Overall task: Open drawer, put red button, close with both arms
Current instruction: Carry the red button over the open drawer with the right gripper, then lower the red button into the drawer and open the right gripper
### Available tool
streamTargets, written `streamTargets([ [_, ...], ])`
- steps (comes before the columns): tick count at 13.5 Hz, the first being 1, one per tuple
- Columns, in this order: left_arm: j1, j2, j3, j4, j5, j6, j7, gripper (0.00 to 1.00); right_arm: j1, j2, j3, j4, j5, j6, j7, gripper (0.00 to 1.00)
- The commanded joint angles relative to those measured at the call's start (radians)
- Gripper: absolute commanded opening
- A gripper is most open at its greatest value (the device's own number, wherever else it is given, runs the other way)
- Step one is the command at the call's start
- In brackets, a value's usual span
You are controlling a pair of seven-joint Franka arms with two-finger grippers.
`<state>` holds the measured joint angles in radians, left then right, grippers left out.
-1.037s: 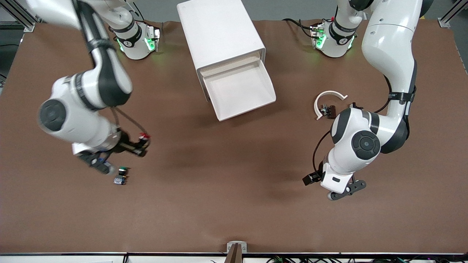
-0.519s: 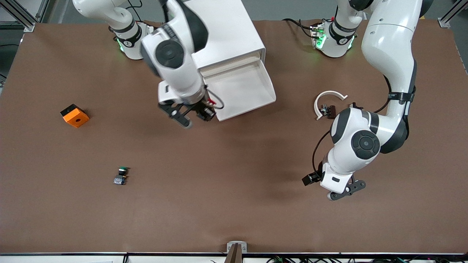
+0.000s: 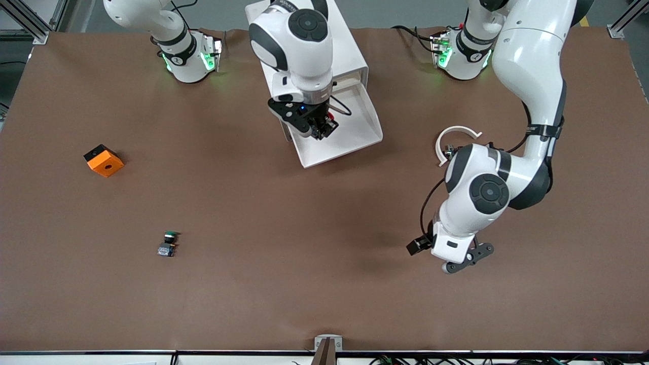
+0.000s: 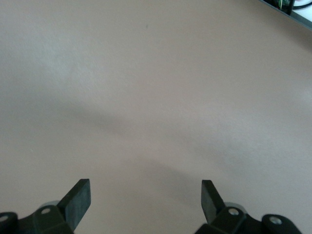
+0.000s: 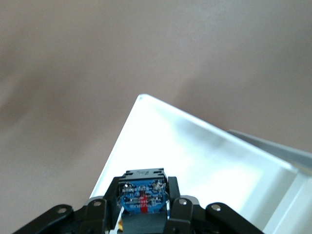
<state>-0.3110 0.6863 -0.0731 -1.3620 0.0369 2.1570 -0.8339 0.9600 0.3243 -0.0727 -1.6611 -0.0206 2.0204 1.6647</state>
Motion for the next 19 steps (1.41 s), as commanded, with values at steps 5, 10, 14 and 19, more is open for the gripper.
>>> streamTargets([
  [5, -0.080, -0.021, -0.016, -0.026, 0.008, 0.006, -0.037, 1.00, 0.057, 0.007, -0.013, -0.132, -0.036, 0.138, 0.122, 0.00],
  [10, -0.160, -0.016, -0.014, -0.046, 0.006, -0.003, -0.109, 1.00, 0.065, 0.007, -0.012, -0.129, -0.036, 0.139, 0.124, 0.00],
  [14, -0.207, -0.024, -0.016, -0.103, 0.006, -0.003, -0.155, 1.00, 0.069, 0.010, -0.010, -0.117, -0.035, 0.140, 0.124, 0.88],
  [19, -0.220, -0.057, -0.059, -0.144, 0.006, -0.054, -0.215, 1.00, 0.056, 0.013, -0.013, -0.047, -0.033, 0.089, 0.078, 1.00],
])
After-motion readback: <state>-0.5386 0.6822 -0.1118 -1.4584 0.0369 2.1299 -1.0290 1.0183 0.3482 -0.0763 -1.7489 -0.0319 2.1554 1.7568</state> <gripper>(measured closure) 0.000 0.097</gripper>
